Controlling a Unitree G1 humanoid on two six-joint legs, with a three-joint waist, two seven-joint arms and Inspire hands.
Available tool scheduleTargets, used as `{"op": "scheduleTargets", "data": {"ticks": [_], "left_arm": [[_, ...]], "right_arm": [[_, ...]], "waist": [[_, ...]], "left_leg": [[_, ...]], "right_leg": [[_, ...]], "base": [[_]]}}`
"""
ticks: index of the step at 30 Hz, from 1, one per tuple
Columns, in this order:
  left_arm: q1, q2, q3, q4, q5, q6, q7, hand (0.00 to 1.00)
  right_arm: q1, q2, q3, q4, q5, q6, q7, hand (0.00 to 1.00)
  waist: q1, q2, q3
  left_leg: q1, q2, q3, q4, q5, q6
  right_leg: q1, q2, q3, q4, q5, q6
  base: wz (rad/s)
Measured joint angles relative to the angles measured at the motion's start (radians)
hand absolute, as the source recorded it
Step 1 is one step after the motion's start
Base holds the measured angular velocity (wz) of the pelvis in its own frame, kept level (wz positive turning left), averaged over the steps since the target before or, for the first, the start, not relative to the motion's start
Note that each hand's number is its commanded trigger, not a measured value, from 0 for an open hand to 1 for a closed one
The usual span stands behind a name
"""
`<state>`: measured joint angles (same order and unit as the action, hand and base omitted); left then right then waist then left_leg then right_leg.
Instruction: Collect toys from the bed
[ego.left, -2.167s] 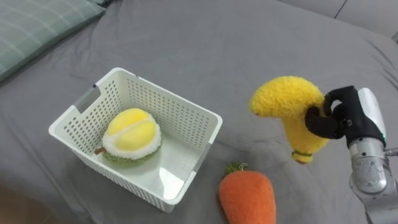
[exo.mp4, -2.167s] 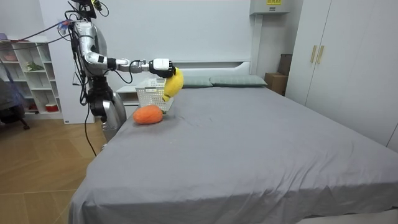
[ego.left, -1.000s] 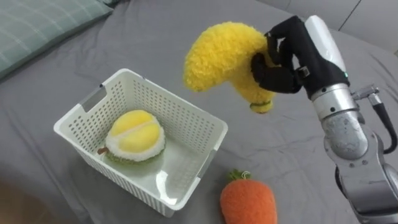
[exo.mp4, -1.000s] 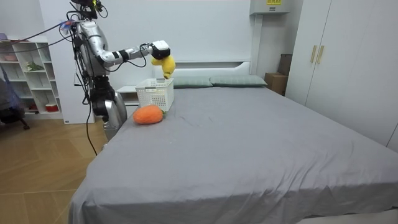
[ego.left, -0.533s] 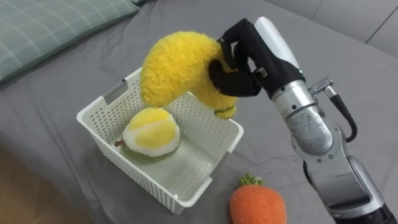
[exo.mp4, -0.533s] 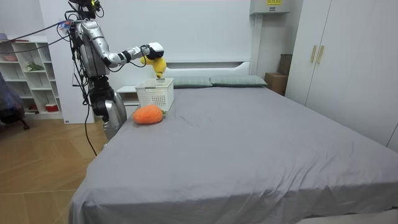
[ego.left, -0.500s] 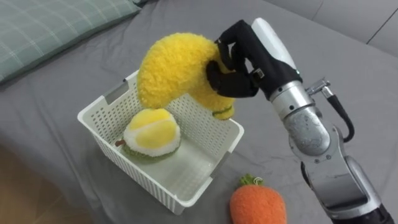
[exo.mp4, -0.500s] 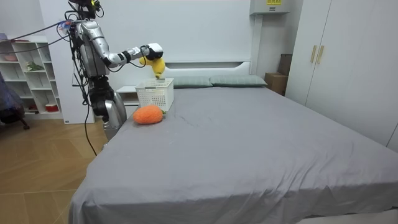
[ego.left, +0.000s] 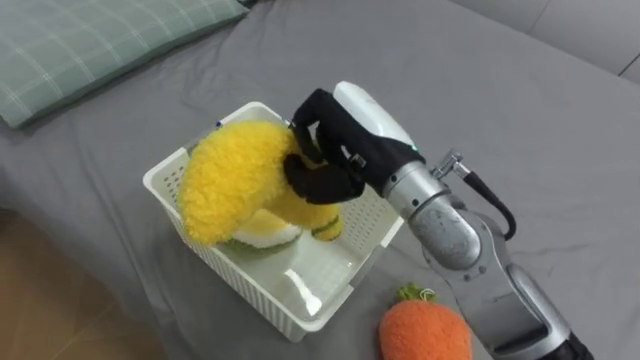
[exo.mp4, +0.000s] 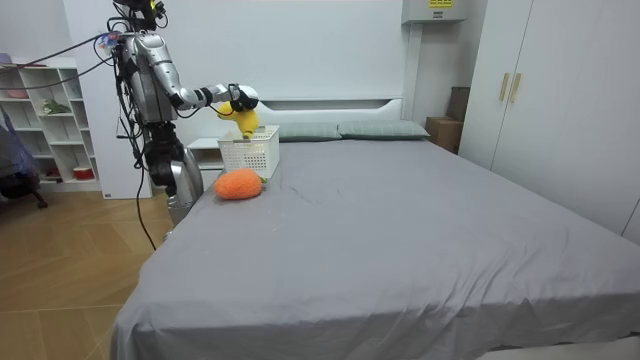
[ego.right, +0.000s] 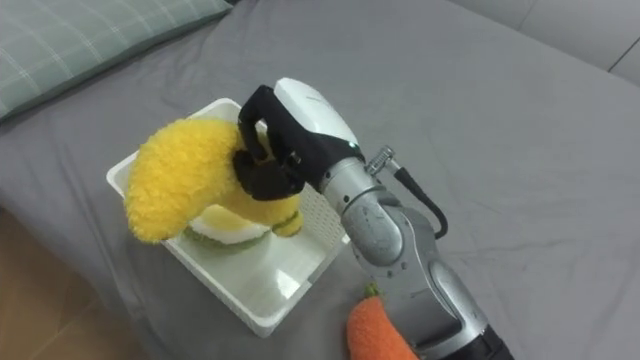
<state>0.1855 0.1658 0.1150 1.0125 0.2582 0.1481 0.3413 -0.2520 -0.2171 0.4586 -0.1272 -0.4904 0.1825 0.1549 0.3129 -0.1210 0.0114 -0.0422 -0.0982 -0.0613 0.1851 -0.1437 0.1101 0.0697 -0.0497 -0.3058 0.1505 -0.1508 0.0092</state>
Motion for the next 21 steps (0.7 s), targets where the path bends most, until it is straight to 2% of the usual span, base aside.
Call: {"op": "scheduleTargets", "data": {"ticks": [1, 2, 7, 9, 21], "left_arm": [[-0.001, 0.000, 0.001, 0.000, 0.000, -0.002, 0.000, 0.00], [-0.001, 0.000, 0.001, 0.000, 0.000, -0.002, 0.000, 0.00], [0.002, 0.001, 0.001, 0.000, 0.018, -0.002, 0.000, 0.00], [0.000, 0.001, 0.001, 0.000, 0.019, -0.002, 0.000, 0.00], [-0.006, 0.000, 0.001, -0.013, 0.019, -0.004, 0.001, 0.00]], "right_arm": [[0.002, 0.006, 0.000, 0.026, -0.025, 0.000, 0.000, 0.09], [0.005, 0.010, 0.000, 0.048, -0.041, 0.002, 0.000, 0.07], [0.022, 0.012, -0.001, 0.057, -0.057, 0.004, 0.000, 0.07], [0.022, 0.016, -0.001, 0.057, -0.060, 0.004, 0.000, 0.00], [0.022, 0.023, -0.001, 0.057, -0.060, 0.004, 0.000, 0.00]], "waist": [[0.000, 0.000, 0.0001], [0.000, 0.000, 0.0001], [-0.001, 0.000, -0.0001], [-0.001, -0.001, -0.0004], [-0.001, -0.002, -0.0010]], "left_leg": [[-0.001, 0.000, 0.000, 0.000, 0.000, 0.000], [-0.002, 0.000, 0.000, 0.000, 0.000, 0.000], [-0.008, 0.000, 0.000, 0.000, 0.000, 0.000], [-0.008, 0.000, 0.000, 0.000, 0.000, 0.000], [-0.005, 0.000, 0.002, 0.001, 0.000, 0.000]], "right_leg": [[-0.001, 0.000, 0.000, 0.000, 0.000, 0.000], [-0.002, 0.000, 0.001, 0.000, 0.000, 0.000], [-0.008, 0.001, 0.002, 0.000, 0.000, 0.000], [-0.008, 0.001, 0.001, 0.000, 0.000, 0.000], [-0.007, -0.001, 0.003, 0.000, 0.000, 0.000]], "base": [[0.00], [0.00], [0.00], [0.00], [0.00]]}}
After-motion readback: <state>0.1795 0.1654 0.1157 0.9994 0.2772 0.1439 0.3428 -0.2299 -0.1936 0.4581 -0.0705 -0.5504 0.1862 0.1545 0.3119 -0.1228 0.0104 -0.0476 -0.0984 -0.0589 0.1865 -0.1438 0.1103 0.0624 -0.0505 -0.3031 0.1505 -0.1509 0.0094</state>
